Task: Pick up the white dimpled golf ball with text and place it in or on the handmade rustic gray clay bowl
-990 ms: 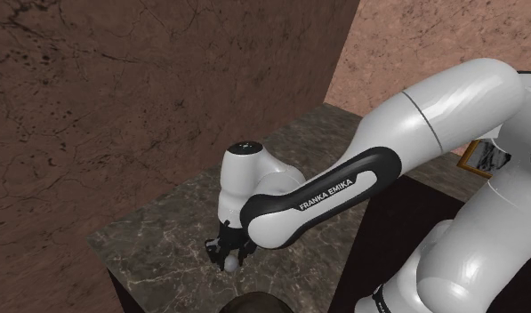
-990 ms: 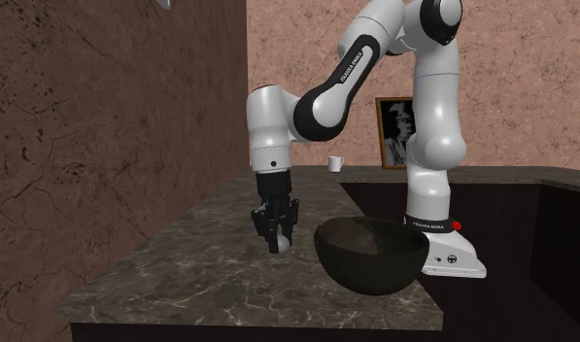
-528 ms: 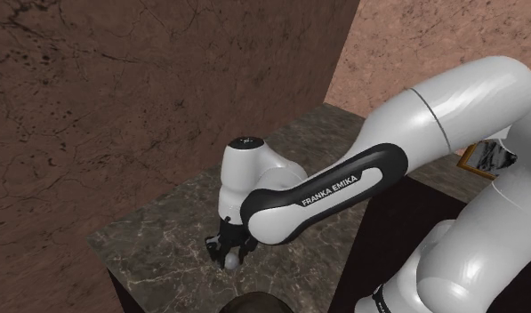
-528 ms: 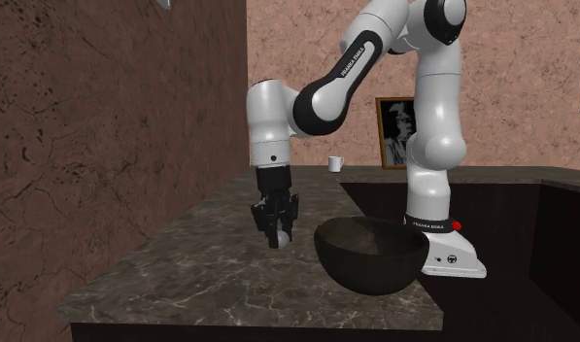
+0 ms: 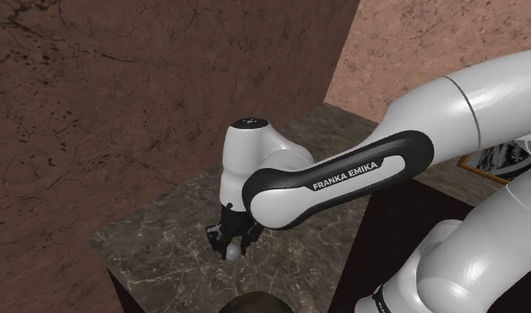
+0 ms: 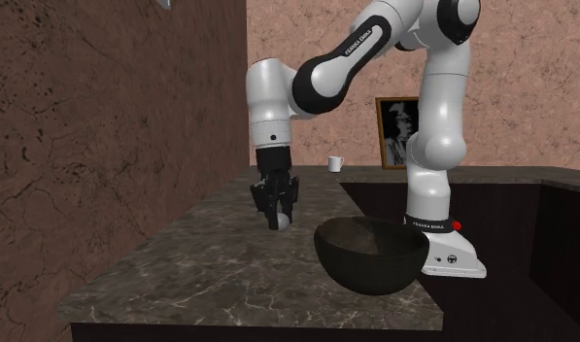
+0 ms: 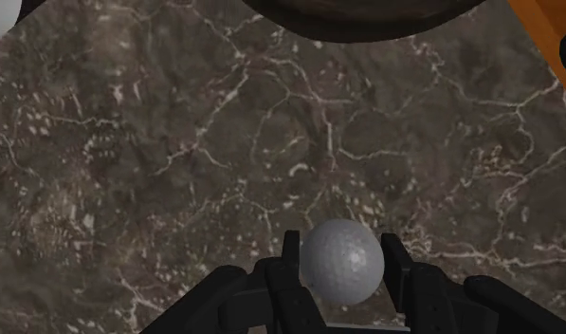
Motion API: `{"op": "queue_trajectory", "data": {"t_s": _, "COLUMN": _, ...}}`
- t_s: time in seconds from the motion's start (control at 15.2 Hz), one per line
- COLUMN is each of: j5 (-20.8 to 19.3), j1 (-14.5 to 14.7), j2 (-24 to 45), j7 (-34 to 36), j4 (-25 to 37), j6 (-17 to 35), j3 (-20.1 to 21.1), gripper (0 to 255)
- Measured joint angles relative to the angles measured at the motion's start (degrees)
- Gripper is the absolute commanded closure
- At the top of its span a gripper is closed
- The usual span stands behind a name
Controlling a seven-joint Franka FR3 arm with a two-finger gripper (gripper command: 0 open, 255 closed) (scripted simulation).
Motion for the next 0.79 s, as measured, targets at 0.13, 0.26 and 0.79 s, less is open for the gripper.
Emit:
{"op": "queue_trajectory", "data": {"t_s": 0.13, "j5": 0.52, "j1": 0.04, "j2": -1.2, "j7": -0.31, "j4": 0.42, "j6": -1.53, "j3": -0.19, "gripper": 255}}
{"op": "queue_trajectory", "data": {"t_s": 0.26, "j5": 0.9, "j1": 0.02, "j2": -2.31, "j7": -0.58, "j4": 1.15, "j6": -3.29, "j3": -0.45, "gripper": 255}}
{"op": "queue_trajectory", "data": {"t_s": 0.79, "j5": 1.85, "j1": 0.08, "j2": -5.87, "j7": -0.94, "j4": 4.59, "j6": -10.03, "j3": -1.34, "gripper": 255}}
